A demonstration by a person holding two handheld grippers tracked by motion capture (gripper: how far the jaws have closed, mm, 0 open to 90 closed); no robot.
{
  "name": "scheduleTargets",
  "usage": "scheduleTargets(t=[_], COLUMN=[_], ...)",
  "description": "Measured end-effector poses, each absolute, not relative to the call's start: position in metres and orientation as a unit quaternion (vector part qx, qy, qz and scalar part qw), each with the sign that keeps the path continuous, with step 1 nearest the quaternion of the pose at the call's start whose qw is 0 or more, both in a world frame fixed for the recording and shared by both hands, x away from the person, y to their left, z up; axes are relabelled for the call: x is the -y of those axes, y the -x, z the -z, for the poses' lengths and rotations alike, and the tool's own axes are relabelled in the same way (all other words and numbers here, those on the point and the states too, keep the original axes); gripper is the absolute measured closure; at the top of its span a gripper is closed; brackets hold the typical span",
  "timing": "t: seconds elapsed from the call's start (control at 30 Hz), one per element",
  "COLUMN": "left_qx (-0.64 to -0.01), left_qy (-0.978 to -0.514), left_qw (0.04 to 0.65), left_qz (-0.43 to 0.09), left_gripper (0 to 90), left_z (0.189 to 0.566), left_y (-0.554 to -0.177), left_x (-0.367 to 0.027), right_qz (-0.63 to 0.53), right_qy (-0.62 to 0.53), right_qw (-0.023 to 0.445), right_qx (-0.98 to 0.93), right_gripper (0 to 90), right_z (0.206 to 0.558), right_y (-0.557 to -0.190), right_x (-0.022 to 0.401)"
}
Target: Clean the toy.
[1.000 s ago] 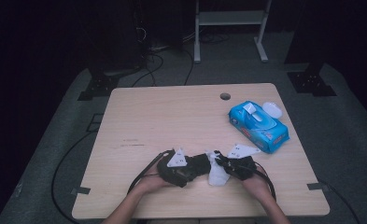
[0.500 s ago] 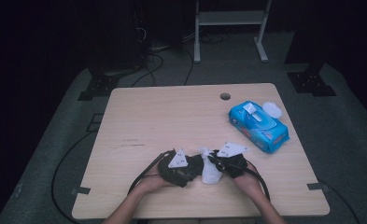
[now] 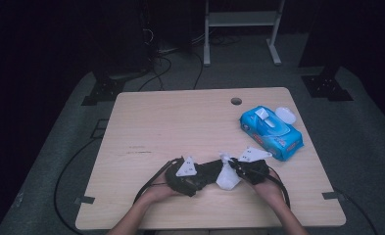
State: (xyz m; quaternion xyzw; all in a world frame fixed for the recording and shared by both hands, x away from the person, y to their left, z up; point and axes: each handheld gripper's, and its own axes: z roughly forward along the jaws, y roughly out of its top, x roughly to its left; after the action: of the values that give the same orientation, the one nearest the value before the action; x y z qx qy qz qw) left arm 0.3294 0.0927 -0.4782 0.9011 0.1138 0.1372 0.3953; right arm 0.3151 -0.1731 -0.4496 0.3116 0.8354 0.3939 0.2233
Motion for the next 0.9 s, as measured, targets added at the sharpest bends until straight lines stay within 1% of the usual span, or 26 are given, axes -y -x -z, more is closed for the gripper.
scheduleTargets(t=[0.2, 0.3, 0.47, 0.67, 0.83, 0.9], left_qx=[-0.107, -0.109, -0.114, -0.111, -0.114, -0.114], left_qy=[-0.902, -0.901, -0.901, -0.901, -0.901, -0.901], left_qw=[0.397, 0.397, 0.396, 0.396, 0.399, 0.398], left_qz=[-0.134, -0.133, -0.133, -0.134, -0.132, -0.131], left_gripper=[24.0, 24.0, 24.0, 24.0, 24.0, 24.0], left_z=[0.478, 0.478, 0.478, 0.478, 0.479, 0.478], left_y=[-0.328, -0.328, -0.33, -0.33, -0.331, -0.331], left_x=[-0.092, -0.092, -0.094, -0.095, -0.095, -0.095], right_qz=[-0.397, -0.407, -0.403, -0.395, -0.404, -0.389], right_qy=[-0.306, -0.305, -0.293, -0.304, -0.289, -0.281], right_qw=[0.219, 0.208, 0.206, 0.192, 0.19, 0.194], right_qx=[-0.837, -0.835, -0.842, -0.845, -0.847, -0.856], right_gripper=[81.8, 81.9, 81.9, 81.8, 81.8, 81.8], right_z=[0.451, 0.449, 0.448, 0.452, 0.449, 0.452], right_y=[-0.307, -0.304, -0.3, -0.299, -0.298, -0.3], right_x=[0.177, 0.177, 0.174, 0.186, 0.178, 0.174])
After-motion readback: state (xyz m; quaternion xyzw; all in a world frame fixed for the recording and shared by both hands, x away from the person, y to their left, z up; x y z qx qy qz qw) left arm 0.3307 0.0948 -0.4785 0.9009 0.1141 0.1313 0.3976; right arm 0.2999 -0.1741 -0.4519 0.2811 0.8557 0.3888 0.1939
